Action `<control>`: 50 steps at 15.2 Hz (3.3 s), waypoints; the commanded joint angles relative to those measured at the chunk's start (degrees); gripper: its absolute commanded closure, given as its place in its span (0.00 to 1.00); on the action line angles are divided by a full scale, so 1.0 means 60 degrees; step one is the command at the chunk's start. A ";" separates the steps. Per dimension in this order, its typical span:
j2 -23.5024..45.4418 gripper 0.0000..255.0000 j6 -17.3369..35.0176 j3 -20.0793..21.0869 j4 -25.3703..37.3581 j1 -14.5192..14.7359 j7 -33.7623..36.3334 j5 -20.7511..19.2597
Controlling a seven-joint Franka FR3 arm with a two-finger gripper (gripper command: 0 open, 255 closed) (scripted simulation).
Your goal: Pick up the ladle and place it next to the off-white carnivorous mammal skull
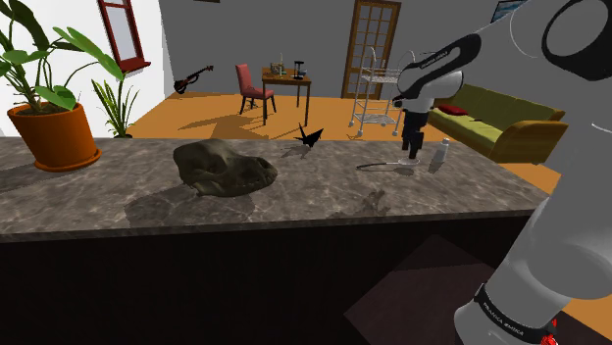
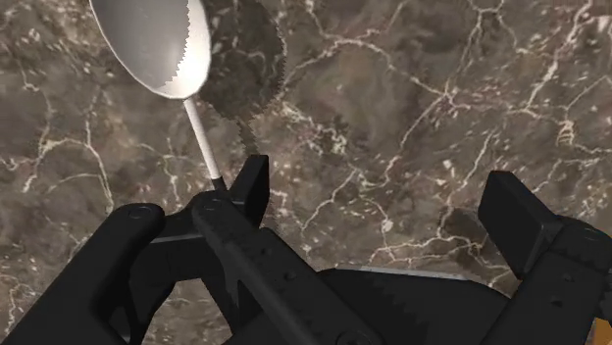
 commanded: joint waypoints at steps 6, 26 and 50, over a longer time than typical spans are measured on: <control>0.3170 0.00 -0.0008 0.0482 0.2643 -0.0939 -0.3061 0.1885; 0.4234 1.00 0.0707 0.0886 0.2886 -0.1335 -0.3758 0.2422; 0.3215 1.00 -0.1032 0.0551 0.3733 -0.1129 -0.3413 0.1805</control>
